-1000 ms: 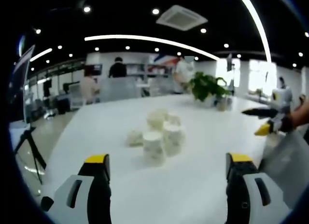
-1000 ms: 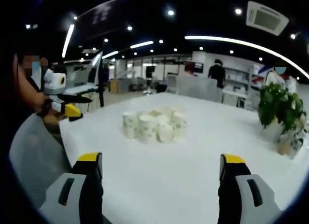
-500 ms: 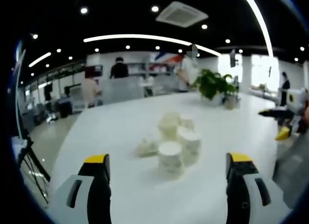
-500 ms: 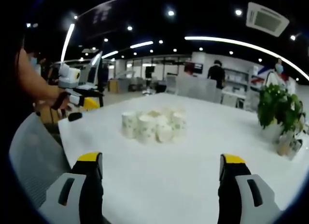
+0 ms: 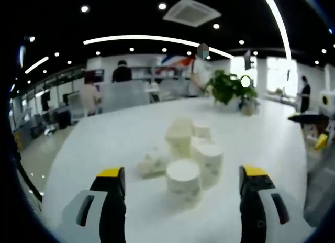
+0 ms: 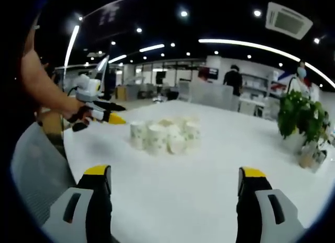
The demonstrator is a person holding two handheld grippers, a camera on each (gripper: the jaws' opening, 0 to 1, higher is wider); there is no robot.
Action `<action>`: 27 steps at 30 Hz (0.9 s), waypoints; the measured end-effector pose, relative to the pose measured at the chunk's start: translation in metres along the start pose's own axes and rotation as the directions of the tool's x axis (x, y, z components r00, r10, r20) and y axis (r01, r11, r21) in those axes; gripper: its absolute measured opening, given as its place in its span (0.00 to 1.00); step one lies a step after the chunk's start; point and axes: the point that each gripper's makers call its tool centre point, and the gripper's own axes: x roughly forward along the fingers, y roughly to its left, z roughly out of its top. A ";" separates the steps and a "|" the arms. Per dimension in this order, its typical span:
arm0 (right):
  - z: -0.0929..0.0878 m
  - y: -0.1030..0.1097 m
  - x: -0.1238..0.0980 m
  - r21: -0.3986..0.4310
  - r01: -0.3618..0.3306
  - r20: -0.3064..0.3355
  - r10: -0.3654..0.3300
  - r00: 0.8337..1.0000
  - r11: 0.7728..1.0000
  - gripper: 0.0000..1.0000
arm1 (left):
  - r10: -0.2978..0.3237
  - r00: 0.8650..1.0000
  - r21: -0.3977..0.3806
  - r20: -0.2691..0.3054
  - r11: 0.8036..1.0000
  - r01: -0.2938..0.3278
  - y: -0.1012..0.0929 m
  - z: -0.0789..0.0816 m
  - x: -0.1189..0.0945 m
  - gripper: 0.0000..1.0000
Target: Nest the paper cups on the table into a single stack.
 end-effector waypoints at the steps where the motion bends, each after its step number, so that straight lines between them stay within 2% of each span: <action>1: 0.000 0.000 0.000 0.001 0.000 -0.001 0.000 1.000 1.000 1.00 | -0.001 1.000 0.001 -0.003 1.000 0.001 -0.001 -0.001 0.003 0.86; 5: -0.001 -0.001 0.000 0.005 0.002 -0.004 -0.002 1.000 1.000 1.00 | -0.001 1.000 0.007 -0.024 1.000 0.001 0.000 -0.010 0.015 0.72; 13: -0.003 -0.002 0.000 0.011 0.008 -0.012 -0.008 1.000 1.000 1.00 | -0.023 0.996 -0.024 -0.085 0.999 0.021 0.000 -0.035 0.033 0.64; 18: -0.004 -0.002 0.000 0.011 0.006 -0.017 -0.006 1.000 1.000 1.00 | -0.040 0.992 -0.020 -0.118 0.999 0.038 -0.004 -0.043 0.041 0.51; 27: -0.005 0.000 0.001 0.012 -0.002 -0.022 0.002 1.000 1.000 1.00 | -0.058 0.991 -0.020 -0.117 0.998 0.056 -0.007 -0.039 0.045 0.40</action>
